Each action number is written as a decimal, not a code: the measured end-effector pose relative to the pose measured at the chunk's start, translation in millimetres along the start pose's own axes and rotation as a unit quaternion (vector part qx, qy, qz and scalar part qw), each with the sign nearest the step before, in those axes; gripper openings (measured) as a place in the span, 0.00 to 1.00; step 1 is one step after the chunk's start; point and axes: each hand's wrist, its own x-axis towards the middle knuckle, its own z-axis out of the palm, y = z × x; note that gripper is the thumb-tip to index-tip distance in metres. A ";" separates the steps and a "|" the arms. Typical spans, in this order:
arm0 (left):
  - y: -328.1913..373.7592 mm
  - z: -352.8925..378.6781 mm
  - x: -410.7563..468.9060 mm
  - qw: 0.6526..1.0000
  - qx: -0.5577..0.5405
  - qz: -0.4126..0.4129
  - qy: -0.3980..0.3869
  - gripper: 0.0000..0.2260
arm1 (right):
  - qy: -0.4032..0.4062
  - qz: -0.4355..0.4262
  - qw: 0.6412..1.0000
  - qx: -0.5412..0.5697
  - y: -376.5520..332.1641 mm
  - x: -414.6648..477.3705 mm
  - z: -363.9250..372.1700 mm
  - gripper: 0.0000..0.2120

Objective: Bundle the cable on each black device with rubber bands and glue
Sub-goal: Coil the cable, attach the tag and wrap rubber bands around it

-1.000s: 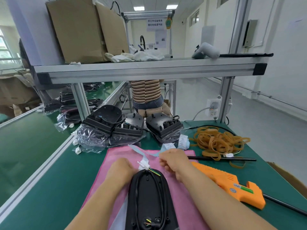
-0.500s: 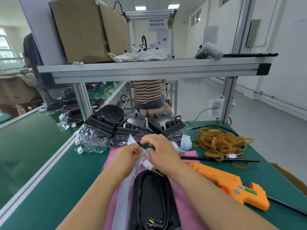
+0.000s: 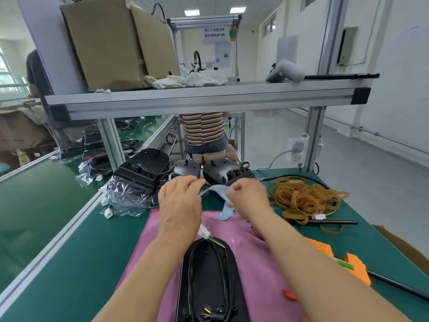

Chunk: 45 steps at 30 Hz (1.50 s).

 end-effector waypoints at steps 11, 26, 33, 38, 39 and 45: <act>43.2 13.0 -0.4 0.988 -0.156 -0.010 0.014 0.10 | -0.009 0.262 0.875 0.406 10.6 -9.9 -11.8 0.04; 35.5 16.1 6.4 0.975 -0.176 -0.098 -0.098 0.06 | -0.101 0.190 0.864 0.455 0.2 -24.4 -12.5 0.12; 33.8 13.9 4.4 0.979 -0.158 -0.092 -0.090 0.07 | -0.103 0.208 0.871 0.432 -1.9 -25.4 -13.3 0.09; 37.4 10.5 -0.8 0.991 -0.126 -0.013 -0.049 0.04 | -0.094 0.237 0.851 0.460 -1.8 -22.5 -10.7 0.09; 38.0 11.2 -1.4 0.987 -0.149 -0.024 -0.052 0.03 | -0.089 0.243 0.849 0.461 -1.3 -21.2 -10.5 0.09; 23.1 5.1 6.1 0.844 -0.416 -0.319 -0.116 0.08 | 0.037 0.300 0.830 0.470 33.0 -0.4 -24.6 0.09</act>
